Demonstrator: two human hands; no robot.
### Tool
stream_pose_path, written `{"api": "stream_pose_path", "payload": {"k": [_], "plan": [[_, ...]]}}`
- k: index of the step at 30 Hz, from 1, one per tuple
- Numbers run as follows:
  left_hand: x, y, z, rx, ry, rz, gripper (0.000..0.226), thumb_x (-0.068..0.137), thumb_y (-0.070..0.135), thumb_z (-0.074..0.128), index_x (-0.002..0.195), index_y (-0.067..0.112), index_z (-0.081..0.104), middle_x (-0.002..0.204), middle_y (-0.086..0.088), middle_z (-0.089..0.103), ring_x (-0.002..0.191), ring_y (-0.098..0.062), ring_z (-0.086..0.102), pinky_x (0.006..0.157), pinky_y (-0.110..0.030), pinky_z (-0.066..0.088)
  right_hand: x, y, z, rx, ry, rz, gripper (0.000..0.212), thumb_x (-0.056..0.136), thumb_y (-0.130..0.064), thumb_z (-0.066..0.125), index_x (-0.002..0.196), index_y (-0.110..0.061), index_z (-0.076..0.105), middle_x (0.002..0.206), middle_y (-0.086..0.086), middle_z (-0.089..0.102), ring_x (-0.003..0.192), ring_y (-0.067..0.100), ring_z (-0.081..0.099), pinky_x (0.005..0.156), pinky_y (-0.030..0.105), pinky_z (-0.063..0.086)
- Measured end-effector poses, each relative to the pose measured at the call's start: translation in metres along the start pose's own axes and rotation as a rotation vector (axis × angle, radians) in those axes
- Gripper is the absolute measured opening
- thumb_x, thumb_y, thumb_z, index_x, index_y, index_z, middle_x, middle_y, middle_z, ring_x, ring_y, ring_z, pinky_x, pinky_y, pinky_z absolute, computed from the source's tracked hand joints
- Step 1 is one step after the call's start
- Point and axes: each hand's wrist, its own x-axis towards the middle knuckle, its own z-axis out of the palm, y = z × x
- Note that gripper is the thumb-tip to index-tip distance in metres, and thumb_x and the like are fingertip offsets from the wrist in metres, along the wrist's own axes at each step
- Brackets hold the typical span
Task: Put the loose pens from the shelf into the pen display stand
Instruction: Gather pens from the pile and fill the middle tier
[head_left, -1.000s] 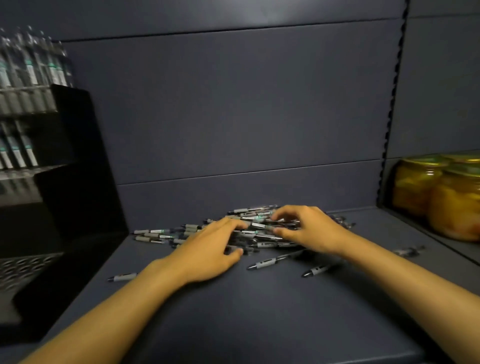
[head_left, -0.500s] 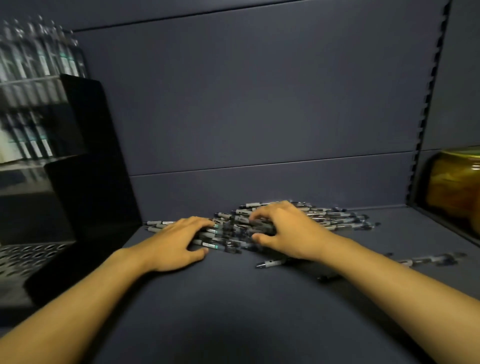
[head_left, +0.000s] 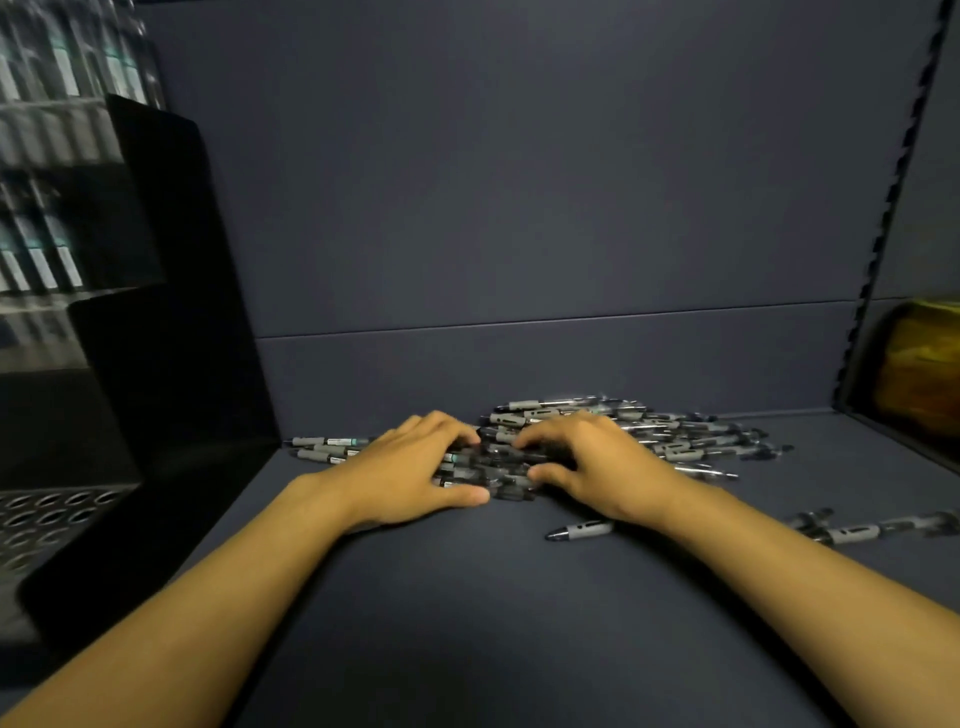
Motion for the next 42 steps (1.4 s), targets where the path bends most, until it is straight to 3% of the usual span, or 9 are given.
{"api": "stream_pose_path", "payload": {"k": [4,7,13,16,21,26,31,36,42], "plan": [[0.008,0.004,-0.001,0.03,-0.079,-0.029,0.077,0.082,0.07,0.055,0.142,0.029,0.033,0.126,0.006,0.041,0.125,-0.017,0.037,0.106,-0.035,0.036,0.003,0.003,-0.001,0.009,0.007,-0.002,0.029,0.096,-0.024,0.061,0.124,-0.029,0.067,0.119,-0.005,0.071,0.112,0.015,0.062,0.102,0.033,0.045],[0.008,0.009,0.002,0.016,-0.101,-0.024,0.077,0.084,0.068,0.052,0.144,0.024,0.033,0.132,0.002,0.042,0.123,-0.016,0.038,0.107,-0.033,0.034,0.002,0.005,-0.001,0.012,-0.007,-0.003,0.031,0.098,-0.027,0.057,0.128,-0.032,0.064,0.121,-0.006,0.07,0.115,0.014,0.061,0.103,0.032,0.044],[0.006,0.014,-0.001,0.022,-0.094,0.01,0.06,0.084,0.066,0.054,0.126,0.025,0.045,0.121,0.007,0.051,0.103,-0.009,0.042,0.09,-0.028,0.038,-0.002,0.002,-0.002,0.021,0.003,-0.017,0.034,0.097,-0.033,0.059,0.131,-0.031,0.062,0.13,-0.01,0.065,0.123,0.008,0.055,0.101,0.018,0.037],[0.004,0.017,-0.003,0.003,-0.088,0.012,0.057,0.084,0.064,0.058,0.125,0.025,0.048,0.125,0.008,0.056,0.109,-0.011,0.052,0.092,-0.03,0.044,-0.005,0.001,-0.004,0.012,-0.005,-0.03,0.035,0.097,-0.035,0.059,0.132,-0.029,0.062,0.13,-0.009,0.065,0.122,0.008,0.055,0.097,0.016,0.035],[0.001,0.017,-0.004,0.047,-0.055,0.034,0.055,0.082,0.067,0.057,0.119,0.028,0.047,0.122,0.009,0.058,0.102,-0.009,0.053,0.088,-0.03,0.046,-0.007,0.0,-0.006,0.016,0.004,-0.035,0.035,0.095,-0.04,0.061,0.129,-0.032,0.063,0.129,-0.014,0.064,0.122,0.006,0.052,0.099,0.017,0.035],[-0.004,0.016,-0.006,0.064,0.024,0.039,0.047,0.084,0.069,0.051,0.112,0.03,0.05,0.113,0.011,0.06,0.099,-0.011,0.058,0.089,-0.035,0.05,-0.01,-0.002,-0.007,0.08,0.1,-0.053,0.03,0.091,-0.04,0.067,0.12,-0.032,0.07,0.118,-0.015,0.07,0.109,0.003,0.06,0.087,0.007,0.036],[-0.01,0.023,-0.007,0.074,0.019,0.059,0.04,0.089,0.065,0.048,0.113,0.034,0.049,0.113,0.014,0.059,0.098,-0.008,0.057,0.085,-0.03,0.048,-0.012,-0.003,-0.007,0.089,0.072,-0.04,0.031,0.088,-0.042,0.07,0.118,-0.035,0.071,0.117,-0.017,0.07,0.11,0.002,0.06,0.097,0.02,0.044],[-0.009,0.034,-0.006,0.173,0.022,0.071,0.042,0.093,0.062,0.044,0.124,0.034,0.045,0.119,0.014,0.057,0.105,-0.012,0.057,0.084,-0.031,0.047,-0.013,-0.005,-0.008,0.114,0.04,-0.033,0.029,0.086,-0.038,0.074,0.115,-0.034,0.072,0.113,-0.015,0.072,0.105,0.002,0.064,0.096,0.022,0.048],[-0.009,0.033,-0.005,0.142,-0.008,0.053,0.045,0.093,0.063,0.042,0.124,0.032,0.047,0.121,0.01,0.056,0.111,-0.014,0.055,0.094,-0.039,0.049,-0.02,-0.009,-0.022,0.058,-0.063,-0.053,0.07,0.07,-0.062,0.076,0.133,-0.04,0.056,0.136,-0.021,0.057,0.125,-0.001,0.05,0.107,0.021,0.039]]}}
